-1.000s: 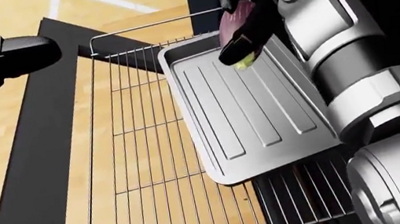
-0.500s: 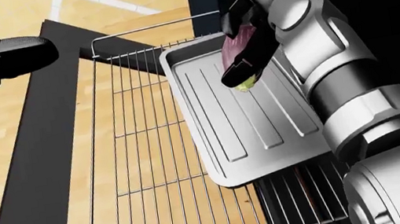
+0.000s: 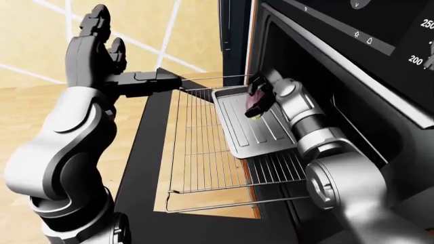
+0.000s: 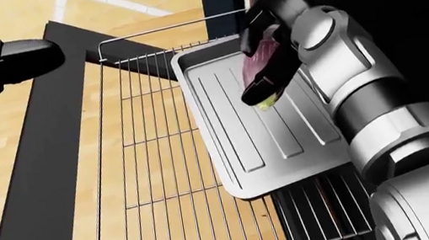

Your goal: Place the eggplant on the rack of the oven.

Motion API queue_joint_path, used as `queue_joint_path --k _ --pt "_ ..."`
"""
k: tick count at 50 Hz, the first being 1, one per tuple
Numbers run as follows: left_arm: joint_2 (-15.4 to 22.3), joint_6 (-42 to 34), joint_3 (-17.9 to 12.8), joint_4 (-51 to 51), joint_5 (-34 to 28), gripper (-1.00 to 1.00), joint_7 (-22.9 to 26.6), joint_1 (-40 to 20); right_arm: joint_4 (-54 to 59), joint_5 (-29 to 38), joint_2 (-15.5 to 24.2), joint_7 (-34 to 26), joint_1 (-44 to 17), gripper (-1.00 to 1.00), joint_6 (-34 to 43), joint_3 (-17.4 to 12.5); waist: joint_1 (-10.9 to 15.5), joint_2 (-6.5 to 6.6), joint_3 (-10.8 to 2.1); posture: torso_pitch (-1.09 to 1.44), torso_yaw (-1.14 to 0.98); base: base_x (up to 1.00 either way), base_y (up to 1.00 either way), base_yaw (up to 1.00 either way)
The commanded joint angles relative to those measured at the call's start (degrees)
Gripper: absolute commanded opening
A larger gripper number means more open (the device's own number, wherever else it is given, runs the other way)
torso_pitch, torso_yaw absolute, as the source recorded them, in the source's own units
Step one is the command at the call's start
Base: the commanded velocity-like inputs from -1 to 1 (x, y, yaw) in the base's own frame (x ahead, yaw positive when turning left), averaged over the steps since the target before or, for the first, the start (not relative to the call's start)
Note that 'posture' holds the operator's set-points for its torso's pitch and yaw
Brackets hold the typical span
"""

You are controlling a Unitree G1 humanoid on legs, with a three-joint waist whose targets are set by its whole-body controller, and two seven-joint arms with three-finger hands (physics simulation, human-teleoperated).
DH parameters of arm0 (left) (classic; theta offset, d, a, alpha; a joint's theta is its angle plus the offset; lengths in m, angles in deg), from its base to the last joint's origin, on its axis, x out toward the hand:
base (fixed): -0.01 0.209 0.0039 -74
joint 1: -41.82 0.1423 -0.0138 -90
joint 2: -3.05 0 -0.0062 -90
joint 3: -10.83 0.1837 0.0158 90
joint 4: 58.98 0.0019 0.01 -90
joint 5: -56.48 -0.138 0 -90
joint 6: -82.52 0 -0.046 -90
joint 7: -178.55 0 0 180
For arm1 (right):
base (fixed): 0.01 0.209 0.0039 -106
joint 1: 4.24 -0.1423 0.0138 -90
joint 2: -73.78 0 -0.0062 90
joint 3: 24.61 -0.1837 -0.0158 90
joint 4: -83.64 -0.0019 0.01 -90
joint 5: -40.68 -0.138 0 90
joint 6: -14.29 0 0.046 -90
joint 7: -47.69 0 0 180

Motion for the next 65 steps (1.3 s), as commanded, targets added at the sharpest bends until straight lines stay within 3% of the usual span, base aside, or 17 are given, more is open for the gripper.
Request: queue_joint_path --k 1,17,43,47,48,65 --pt "0.7 1.7 -0.6 -1.3 -0.2 1.0 0.0 -1.7 -2.2 -0.3 0.7 1.6 -2.5 -0.98 -2.2 -0.4 0.0 0.06 -1.88 0.0 0.0 0.0 0.0 0.0" --pt "0.6 1.3 -0.7 -1.5 -0.2 1.0 0.0 -1.8 0.3 -1.3 0.5 5.4 -1.8 -0.96 -4.7 -0.6 0.0 -0.02 -1.98 0.0 0.0 0.0 0.0 0.0" --pt "0.6 1.4 -0.8 -1.4 -0.1 1.0 0.0 -1.9 2.2 0.7 -0.1 6.3 -1.2 -0.92 -5.8 -0.1 0.1 -0.05 -2.09 0.0 0.0 0.0 0.0 0.0" --pt "0.7 1.3 -0.8 -1.4 0.0 1.0 -0.1 -1.9 2.1 0.6 -0.2 6.2 -1.2 -0.8 -5.6 -0.1 0.1 -0.04 -2.08 0.0 0.0 0.0 0.0 0.0" --pt "0.7 1.2 -0.8 -1.5 0.0 1.0 -0.1 -1.9 2.1 0.7 -0.2 6.2 -1.0 -0.45 -5.8 0.0 0.1 -0.03 -2.07 0.0 0.0 0.0 0.0 0.0" --pt "0.9 1.6 -0.7 -1.1 0.1 1.0 -0.2 -1.9 2.4 0.6 -0.5 6.5 -0.5 -0.4 -6.2 -0.1 0.1 -0.02 -2.09 0.0 0.0 0.0 0.0 0.0"
